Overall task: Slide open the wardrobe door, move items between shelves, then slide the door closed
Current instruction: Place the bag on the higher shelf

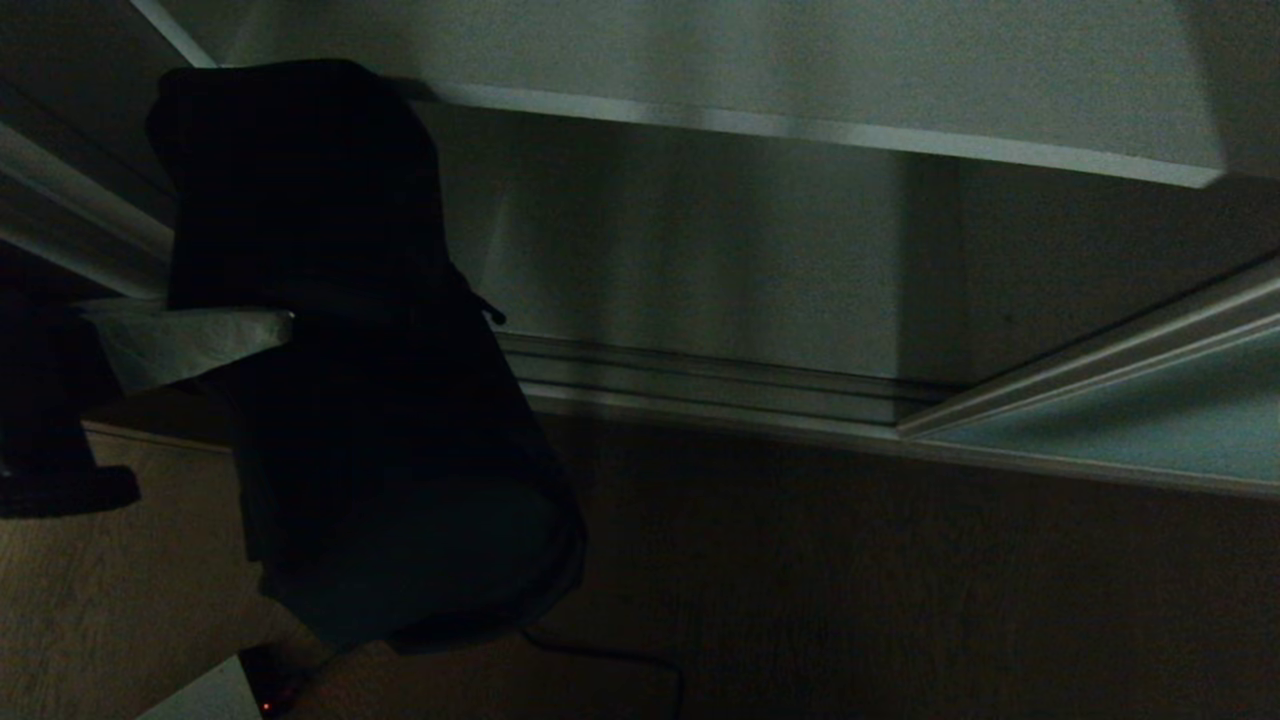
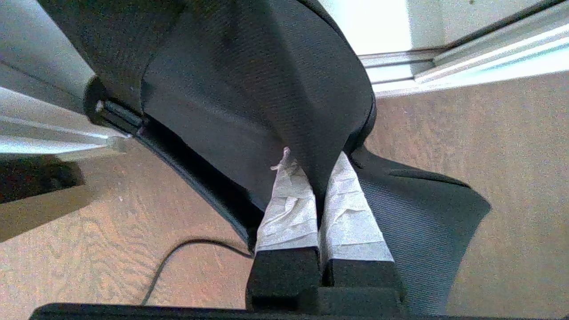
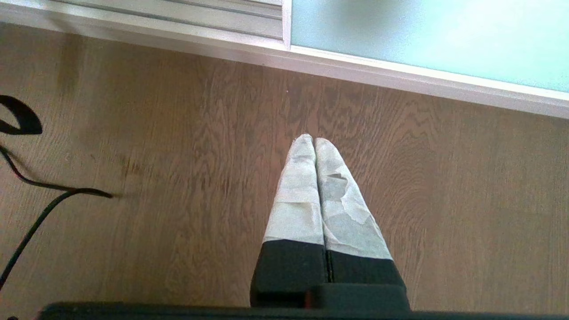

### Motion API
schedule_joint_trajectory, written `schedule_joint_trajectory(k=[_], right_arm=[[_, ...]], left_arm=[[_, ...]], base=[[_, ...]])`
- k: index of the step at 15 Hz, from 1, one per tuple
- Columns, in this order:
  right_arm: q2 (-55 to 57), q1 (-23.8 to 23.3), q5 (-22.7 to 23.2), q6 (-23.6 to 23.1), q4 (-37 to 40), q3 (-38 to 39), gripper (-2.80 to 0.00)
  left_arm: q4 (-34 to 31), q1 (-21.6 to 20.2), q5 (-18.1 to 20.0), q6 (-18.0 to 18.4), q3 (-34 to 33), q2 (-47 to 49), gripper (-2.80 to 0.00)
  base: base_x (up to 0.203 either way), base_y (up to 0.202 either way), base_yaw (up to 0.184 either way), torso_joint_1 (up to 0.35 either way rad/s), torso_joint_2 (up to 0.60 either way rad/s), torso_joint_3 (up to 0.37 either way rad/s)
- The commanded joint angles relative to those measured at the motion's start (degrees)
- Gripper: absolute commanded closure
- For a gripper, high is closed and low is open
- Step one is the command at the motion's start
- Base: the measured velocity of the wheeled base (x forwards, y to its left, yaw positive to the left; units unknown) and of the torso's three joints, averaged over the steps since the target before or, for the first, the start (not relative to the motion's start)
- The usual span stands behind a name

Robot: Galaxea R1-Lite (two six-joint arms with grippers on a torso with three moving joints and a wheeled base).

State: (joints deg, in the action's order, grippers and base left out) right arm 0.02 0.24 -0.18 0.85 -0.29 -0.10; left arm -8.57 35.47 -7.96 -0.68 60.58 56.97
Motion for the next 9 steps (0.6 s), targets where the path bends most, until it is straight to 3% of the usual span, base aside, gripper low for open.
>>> schedule_joint_trajectory(k=[1, 9], right_arm=[[-0.11, 0.02, 0.01, 0.03, -0.06, 0.01, 0.00], [-0.11, 0.02, 0.01, 0.03, -0.06, 0.01, 0.00]], left_arm=[[-0.04, 0.03, -0.04, -0.02, -0.11, 0.07, 0.00], [-1.71, 1.97, 0.05, -0.46, -0.81, 0.43, 0.00]], base=[[0.000, 0.000, 0.000, 0.002, 0.00, 0.117], [0.000, 0.000, 0.000, 0.001, 0.00, 0.191]])
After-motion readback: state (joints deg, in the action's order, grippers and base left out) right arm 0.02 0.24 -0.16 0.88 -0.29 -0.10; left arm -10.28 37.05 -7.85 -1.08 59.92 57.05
